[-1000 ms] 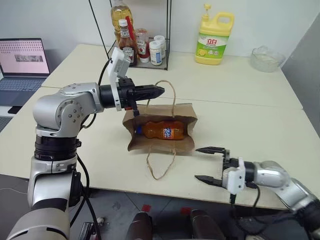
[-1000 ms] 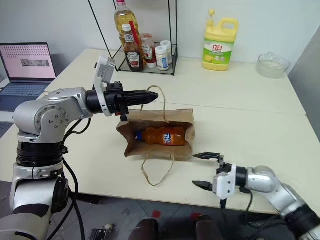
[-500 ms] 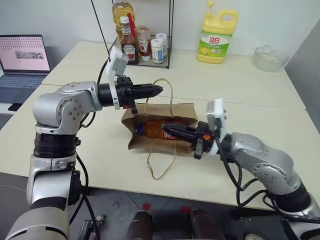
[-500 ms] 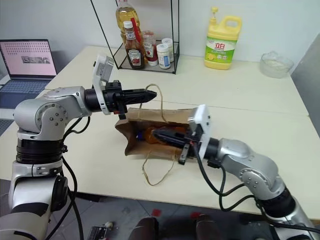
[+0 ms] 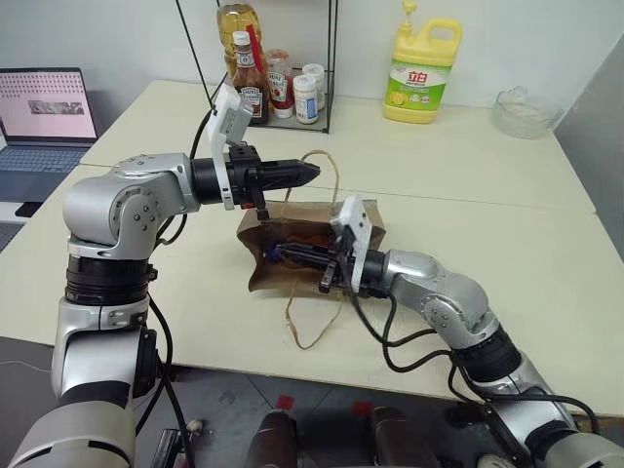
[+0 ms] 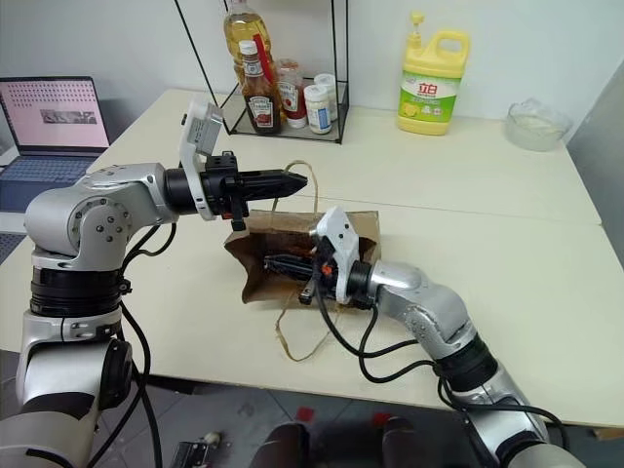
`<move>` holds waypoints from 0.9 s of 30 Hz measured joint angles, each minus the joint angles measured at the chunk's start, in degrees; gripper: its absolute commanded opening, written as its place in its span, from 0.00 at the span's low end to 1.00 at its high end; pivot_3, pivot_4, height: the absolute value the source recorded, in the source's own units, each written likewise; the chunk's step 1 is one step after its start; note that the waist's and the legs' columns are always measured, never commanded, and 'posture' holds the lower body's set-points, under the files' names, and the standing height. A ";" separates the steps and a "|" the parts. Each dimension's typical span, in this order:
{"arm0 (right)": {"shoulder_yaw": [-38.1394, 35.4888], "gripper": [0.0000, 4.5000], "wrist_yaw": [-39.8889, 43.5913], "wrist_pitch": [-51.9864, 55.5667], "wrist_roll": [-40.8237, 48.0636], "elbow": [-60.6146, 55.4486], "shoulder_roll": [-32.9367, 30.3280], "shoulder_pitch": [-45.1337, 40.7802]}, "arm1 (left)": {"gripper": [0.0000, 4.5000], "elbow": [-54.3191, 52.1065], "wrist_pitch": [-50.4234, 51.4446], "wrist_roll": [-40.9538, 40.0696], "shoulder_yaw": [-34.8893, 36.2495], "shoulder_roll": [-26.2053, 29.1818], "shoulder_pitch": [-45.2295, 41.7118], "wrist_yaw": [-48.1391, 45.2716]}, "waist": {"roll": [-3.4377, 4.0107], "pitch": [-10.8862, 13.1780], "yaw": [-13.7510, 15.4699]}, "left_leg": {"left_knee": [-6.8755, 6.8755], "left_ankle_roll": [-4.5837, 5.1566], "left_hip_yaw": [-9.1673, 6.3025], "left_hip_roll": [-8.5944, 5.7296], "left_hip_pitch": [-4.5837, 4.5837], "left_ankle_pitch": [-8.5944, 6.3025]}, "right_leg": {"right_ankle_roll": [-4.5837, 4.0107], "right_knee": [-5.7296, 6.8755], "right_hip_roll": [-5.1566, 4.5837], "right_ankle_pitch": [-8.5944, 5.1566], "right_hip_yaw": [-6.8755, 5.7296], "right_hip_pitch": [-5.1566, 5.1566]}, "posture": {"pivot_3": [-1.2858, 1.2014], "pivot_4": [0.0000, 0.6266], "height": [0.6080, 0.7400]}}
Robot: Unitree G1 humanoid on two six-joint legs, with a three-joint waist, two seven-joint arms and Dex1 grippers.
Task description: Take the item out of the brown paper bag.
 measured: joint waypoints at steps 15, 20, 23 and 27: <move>9.46 0.86 0.67 -11.53 -37.61 3.35 -8.17 -3.75 | 0.00 -0.60 -1.98 0.58 -0.41 -0.40 1.50 -0.15 | 0.00 0.00 -0.24 | 0.02 -0.03 0.09 0.00 -0.04 0.02 | 0.00 0.24 0.00 0.00 0.10 -0.22 | 0.52 0.24 1.00; 10.62 0.99 5.40 -11.50 -42.78 4.02 -8.53 -5.22 | 0.00 -0.61 -2.06 0.57 -0.44 -0.40 1.51 -0.21 | 0.00 0.00 -0.25 | 0.01 -0.09 0.09 0.00 -0.04 0.05 | 0.00 0.25 0.00 0.00 0.09 -0.23 | 0.52 0.24 1.00; 11.55 0.99 6.73 -10.85 -45.86 6.78 -7.84 -6.46 | 0.00 -0.80 -2.06 0.56 -0.43 -0.40 1.58 -0.18 | 0.00 0.00 -0.26 | 0.02 -0.14 0.09 0.00 -0.04 0.08 | 0.00 0.27 0.00 0.00 0.10 -0.23 | 0.52 0.24 1.00; 12.59 0.99 7.67 -11.05 -50.03 10.95 -6.15 -8.32 | 0.00 -1.74 -2.06 0.53 -0.43 -0.54 1.67 -0.04 | 0.00 0.00 -0.31 | 0.02 -0.19 0.09 0.00 -0.03 0.11 | 0.00 0.29 -0.01 0.00 0.09 -0.23 | 0.52 0.24 1.00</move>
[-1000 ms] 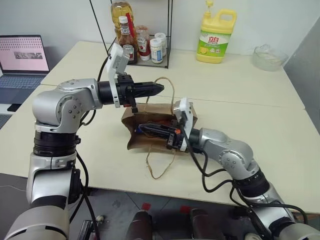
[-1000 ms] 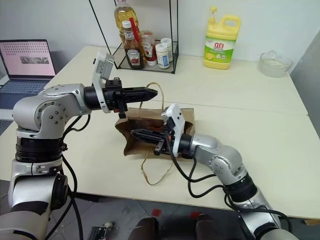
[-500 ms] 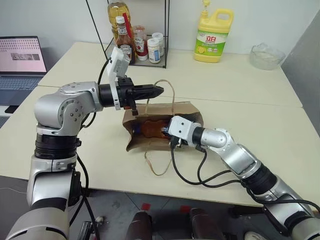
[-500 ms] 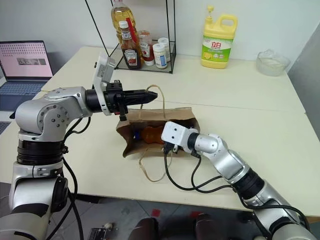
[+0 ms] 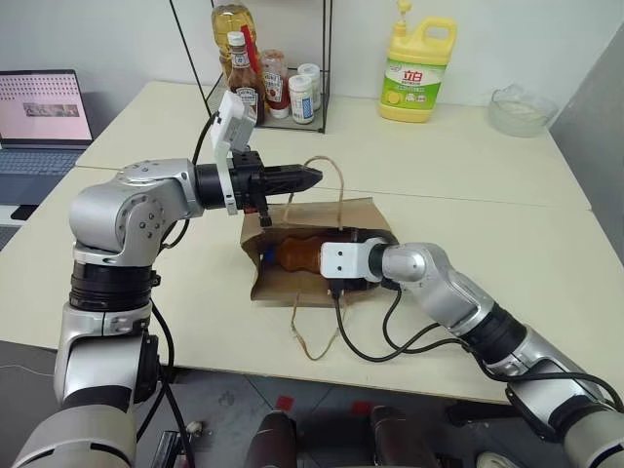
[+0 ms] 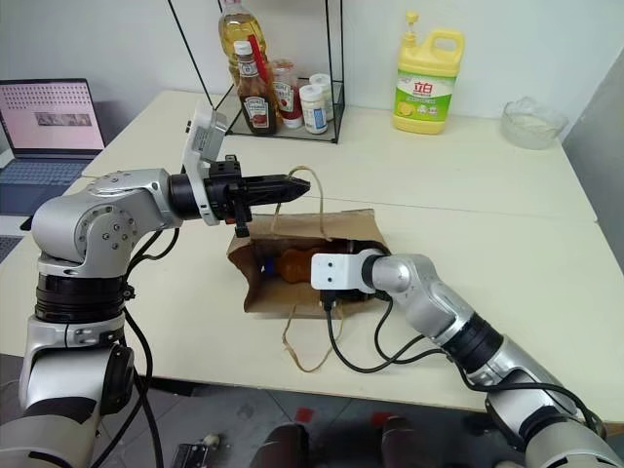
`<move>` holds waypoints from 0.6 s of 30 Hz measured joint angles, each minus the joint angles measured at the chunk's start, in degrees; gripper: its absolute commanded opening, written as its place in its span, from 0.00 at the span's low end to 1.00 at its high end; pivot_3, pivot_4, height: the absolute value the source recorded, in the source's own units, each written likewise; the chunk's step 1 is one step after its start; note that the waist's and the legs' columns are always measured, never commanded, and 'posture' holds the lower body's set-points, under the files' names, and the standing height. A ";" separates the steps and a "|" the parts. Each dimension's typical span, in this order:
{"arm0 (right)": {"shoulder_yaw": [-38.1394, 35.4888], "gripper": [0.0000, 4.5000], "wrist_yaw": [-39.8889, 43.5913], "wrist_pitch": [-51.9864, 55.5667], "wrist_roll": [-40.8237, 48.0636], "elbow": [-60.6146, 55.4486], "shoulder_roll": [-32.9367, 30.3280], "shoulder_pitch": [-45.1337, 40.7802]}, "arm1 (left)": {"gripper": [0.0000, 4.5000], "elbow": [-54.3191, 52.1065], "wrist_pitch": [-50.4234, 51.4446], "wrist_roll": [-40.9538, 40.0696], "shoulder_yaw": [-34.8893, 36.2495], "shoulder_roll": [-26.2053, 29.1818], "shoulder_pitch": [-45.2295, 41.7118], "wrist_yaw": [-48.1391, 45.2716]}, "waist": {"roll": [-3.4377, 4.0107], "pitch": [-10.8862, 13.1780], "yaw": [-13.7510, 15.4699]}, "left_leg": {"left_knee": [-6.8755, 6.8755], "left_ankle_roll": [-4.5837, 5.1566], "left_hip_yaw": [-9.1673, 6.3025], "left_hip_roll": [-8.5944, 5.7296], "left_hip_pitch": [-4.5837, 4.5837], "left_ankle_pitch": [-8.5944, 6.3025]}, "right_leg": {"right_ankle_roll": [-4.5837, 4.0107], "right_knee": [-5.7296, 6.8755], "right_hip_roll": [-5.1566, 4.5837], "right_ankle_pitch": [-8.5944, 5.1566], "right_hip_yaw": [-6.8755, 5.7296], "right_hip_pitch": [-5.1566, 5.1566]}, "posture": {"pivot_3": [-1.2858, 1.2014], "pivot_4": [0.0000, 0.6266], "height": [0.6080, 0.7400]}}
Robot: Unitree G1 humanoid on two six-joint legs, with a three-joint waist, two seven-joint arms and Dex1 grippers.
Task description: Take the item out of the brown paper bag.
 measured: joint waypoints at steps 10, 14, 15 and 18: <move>-0.57 0.72 0.99 -4.57 -3.37 3.37 0.52 -0.73 | 0.00 -0.63 0.00 -0.09 0.01 -0.58 0.21 1.10 | -0.01 -0.01 -0.06 | 0.02 0.00 -0.01 0.00 0.07 0.01 | 0.00 0.08 0.00 0.00 -0.01 0.06 | 0.52 0.24 1.00; -2.18 0.72 1.97 -5.82 -3.39 2.71 -0.64 0.09 | 0.00 -0.60 -0.14 -0.02 0.00 -0.73 0.22 1.17 | -0.02 -0.01 0.18 | 0.00 -0.07 -0.03 -0.01 0.02 0.05 | 0.00 0.05 -0.01 0.00 -0.02 0.05 | 0.52 0.24 1.00; -2.78 0.72 2.59 -6.01 -3.01 2.12 -0.94 0.48 | 0.00 -0.56 -0.31 0.10 0.00 -0.89 0.22 1.25 | -0.02 -0.01 0.26 | 0.00 -0.09 -0.03 -0.01 -0.01 0.06 | 0.00 0.04 -0.01 0.00 -0.02 0.04 | 0.52 0.24 1.00; -4.48 0.72 5.30 -5.74 -1.38 -1.26 -2.32 2.41 | 0.00 0.25 -1.60 1.35 -0.07 -1.34 0.18 2.33 | -0.01 -0.01 0.36 | -0.01 -0.09 -0.03 -0.02 -0.05 0.06 | 0.00 0.03 -0.02 0.00 -0.03 0.00 | 0.52 0.24 1.00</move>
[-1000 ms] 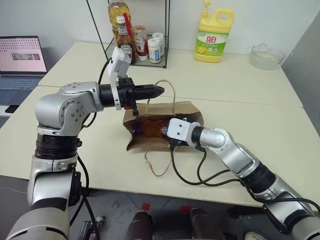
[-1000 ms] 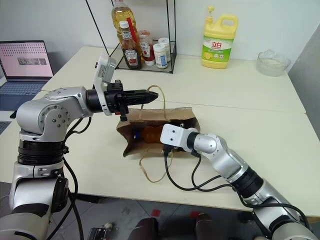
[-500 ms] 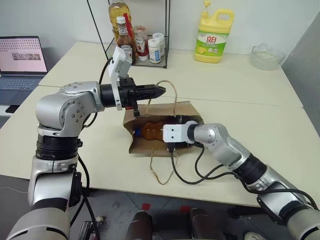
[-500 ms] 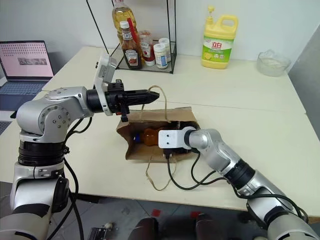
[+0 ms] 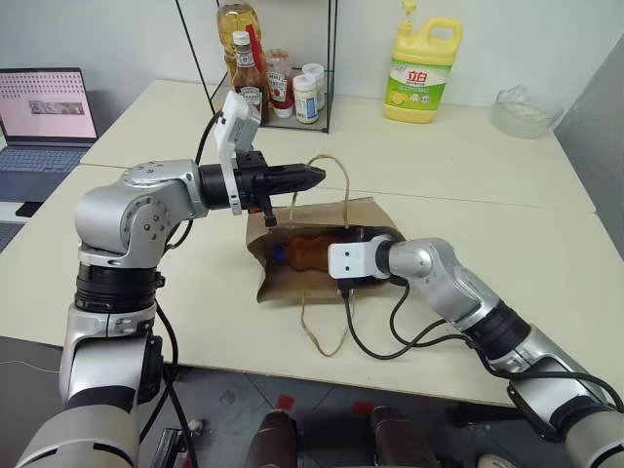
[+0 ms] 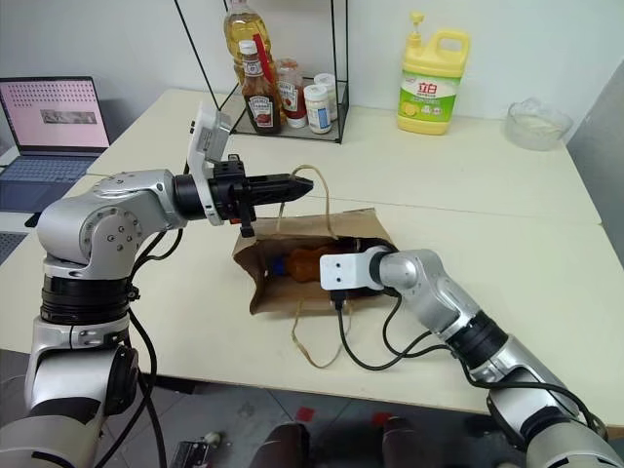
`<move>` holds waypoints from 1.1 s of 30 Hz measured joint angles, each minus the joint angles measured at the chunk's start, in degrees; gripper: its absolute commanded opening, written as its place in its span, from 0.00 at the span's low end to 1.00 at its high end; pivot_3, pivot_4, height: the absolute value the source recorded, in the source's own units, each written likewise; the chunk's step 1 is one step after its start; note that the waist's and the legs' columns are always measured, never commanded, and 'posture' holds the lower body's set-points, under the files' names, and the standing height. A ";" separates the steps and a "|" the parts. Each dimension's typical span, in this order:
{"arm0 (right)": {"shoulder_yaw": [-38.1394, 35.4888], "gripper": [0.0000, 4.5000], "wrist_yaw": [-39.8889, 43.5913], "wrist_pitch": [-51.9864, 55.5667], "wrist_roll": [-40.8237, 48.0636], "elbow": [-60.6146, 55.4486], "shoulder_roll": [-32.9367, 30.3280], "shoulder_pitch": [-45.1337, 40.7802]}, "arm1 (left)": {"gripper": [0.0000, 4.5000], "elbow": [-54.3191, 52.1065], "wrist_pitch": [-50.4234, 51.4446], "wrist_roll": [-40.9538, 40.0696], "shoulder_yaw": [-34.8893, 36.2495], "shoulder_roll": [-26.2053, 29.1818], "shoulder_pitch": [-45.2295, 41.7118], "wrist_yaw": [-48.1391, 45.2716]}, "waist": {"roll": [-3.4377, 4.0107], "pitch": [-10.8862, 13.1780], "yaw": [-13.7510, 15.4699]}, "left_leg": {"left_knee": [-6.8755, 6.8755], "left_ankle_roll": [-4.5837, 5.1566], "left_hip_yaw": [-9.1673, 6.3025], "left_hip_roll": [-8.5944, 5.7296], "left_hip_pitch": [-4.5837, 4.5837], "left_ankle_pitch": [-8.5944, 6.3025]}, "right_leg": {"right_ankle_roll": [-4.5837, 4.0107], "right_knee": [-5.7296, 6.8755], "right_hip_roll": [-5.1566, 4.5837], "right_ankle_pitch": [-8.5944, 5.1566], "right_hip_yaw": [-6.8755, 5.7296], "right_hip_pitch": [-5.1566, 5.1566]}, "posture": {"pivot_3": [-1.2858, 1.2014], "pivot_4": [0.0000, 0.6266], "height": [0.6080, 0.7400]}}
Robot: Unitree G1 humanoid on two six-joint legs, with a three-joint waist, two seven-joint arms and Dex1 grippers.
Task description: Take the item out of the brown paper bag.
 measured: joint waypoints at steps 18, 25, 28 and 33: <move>-21.07 0.72 11.96 7.70 27.85 -20.24 -5.47 8.66 | 0.00 11.63 -8.44 10.65 -1.60 -4.62 -3.21 6.84 | 0.00 0.01 0.01 | -0.01 0.03 0.03 -0.01 -0.09 -0.01 | 0.00 -0.04 0.00 0.00 0.01 -0.07 | 0.52 0.24 1.00; -30.83 0.72 14.39 8.98 35.21 -27.18 -14.49 12.45 | 0.00 12.78 -8.44 11.19 -1.89 -5.32 -3.29 6.73 | 0.03 0.03 0.09 | 0.00 0.15 0.03 0.00 -0.10 -0.08 | 0.00 -0.07 0.00 0.00 0.02 -0.07 | 0.52 0.24 1.00; -34.54 0.72 12.12 10.44 34.95 -26.94 -17.86 15.81 | 0.00 12.14 -8.27 11.15 -1.97 -5.42 -2.69 6.33 | 0.03 0.03 0.16 | 0.01 0.14 0.05 0.00 -0.10 -0.08 | 0.00 -0.06 0.00 0.00 0.04 -0.07 | 0.52 0.24 1.00; -36.68 0.72 3.80 18.92 29.62 -16.69 -21.17 17.63 | 0.00 12.19 -8.28 11.23 -2.15 -5.47 -2.25 6.19 | 0.03 0.03 0.16 | 0.04 0.15 0.12 -0.01 -0.09 -0.08 | 0.00 -0.05 0.00 0.00 0.12 -0.08 | 0.52 0.24 1.00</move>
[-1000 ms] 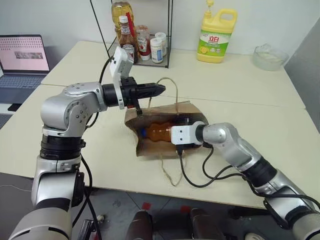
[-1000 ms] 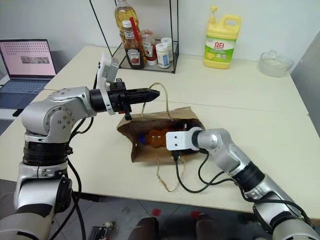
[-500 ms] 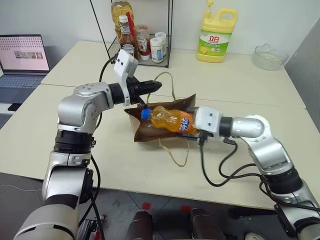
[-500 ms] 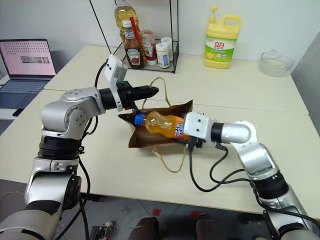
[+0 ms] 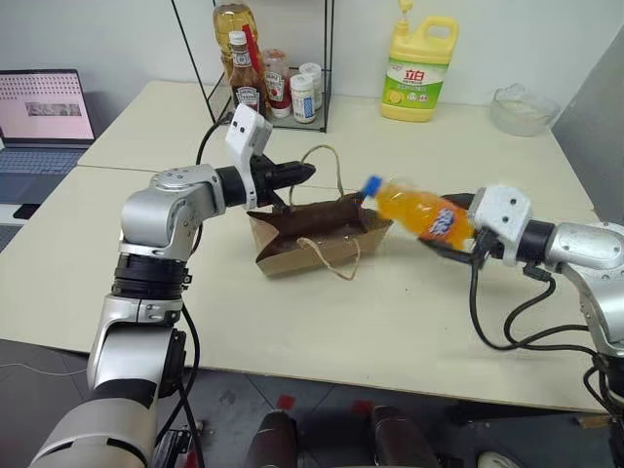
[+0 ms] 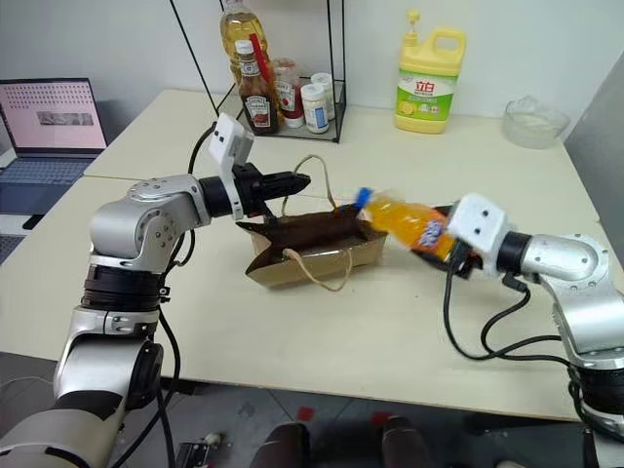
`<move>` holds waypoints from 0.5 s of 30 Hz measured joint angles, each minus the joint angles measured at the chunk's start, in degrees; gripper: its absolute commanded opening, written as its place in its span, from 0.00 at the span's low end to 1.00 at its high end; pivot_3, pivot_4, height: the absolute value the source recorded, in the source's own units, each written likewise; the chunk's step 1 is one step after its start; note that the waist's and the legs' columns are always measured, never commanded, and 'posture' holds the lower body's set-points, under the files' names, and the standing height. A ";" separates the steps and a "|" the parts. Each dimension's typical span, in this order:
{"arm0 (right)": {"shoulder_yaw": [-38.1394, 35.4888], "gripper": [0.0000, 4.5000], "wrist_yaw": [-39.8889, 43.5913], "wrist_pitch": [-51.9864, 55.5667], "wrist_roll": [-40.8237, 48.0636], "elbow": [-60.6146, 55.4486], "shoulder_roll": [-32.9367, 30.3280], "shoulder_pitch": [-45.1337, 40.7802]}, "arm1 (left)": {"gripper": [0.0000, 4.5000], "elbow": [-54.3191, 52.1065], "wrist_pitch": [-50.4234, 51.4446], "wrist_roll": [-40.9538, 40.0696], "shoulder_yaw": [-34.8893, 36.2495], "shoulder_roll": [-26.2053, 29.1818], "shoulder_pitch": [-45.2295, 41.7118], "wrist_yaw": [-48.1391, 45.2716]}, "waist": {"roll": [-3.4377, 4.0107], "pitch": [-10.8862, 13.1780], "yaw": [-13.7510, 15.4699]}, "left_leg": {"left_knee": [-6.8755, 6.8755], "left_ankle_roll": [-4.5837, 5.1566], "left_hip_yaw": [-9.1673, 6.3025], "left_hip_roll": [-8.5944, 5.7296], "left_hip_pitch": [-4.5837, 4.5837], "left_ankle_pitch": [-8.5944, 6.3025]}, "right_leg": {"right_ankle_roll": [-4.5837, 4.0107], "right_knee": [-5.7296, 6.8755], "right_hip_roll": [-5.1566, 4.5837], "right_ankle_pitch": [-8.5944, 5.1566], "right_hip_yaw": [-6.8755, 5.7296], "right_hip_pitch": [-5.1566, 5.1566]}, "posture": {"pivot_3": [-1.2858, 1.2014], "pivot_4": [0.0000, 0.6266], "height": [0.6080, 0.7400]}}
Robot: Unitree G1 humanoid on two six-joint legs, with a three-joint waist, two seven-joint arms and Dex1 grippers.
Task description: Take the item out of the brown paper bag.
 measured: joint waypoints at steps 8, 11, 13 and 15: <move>5.72 0.72 -0.61 7.47 -3.70 10.17 -2.72 1.34 | 0.00 0.22 -0.18 0.69 -0.22 -0.45 -0.12 -0.08 | 0.08 0.04 -0.60 | -0.03 -0.14 0.35 0.01 -0.23 0.08 | 0.00 0.07 -0.01 0.00 0.35 -0.44 | 0.52 0.24 1.00; 6.69 0.88 -0.32 10.42 -3.39 10.70 -3.20 -0.17 | 0.00 -0.11 -0.18 0.78 -0.25 -0.41 -0.10 -0.11 | 0.07 0.04 -0.52 | 0.04 -0.13 0.33 0.00 -0.23 0.08 | 0.01 0.10 -0.01 0.00 0.33 -0.41 | 0.52 0.24 1.00; 6.78 0.99 -0.39 11.08 -3.35 11.19 -3.21 -0.55 | 0.00 -0.29 -0.18 0.80 -0.25 -0.33 -0.04 -0.10 | 0.07 0.04 -0.42 | 0.05 -0.12 0.32 0.00 -0.23 0.07 | 0.01 0.10 -0.01 0.01 0.32 -0.40 | 0.52 0.24 1.00; 6.78 0.99 -0.42 11.13 -3.33 11.76 -3.22 -0.57 | 0.00 -0.73 -0.17 0.82 -0.24 -0.23 -0.02 -0.06 | 0.07 0.04 -0.31 | 0.06 -0.12 0.33 0.00 -0.23 0.07 | 0.01 0.10 -0.01 0.01 0.32 -0.40 | 0.52 0.24 1.00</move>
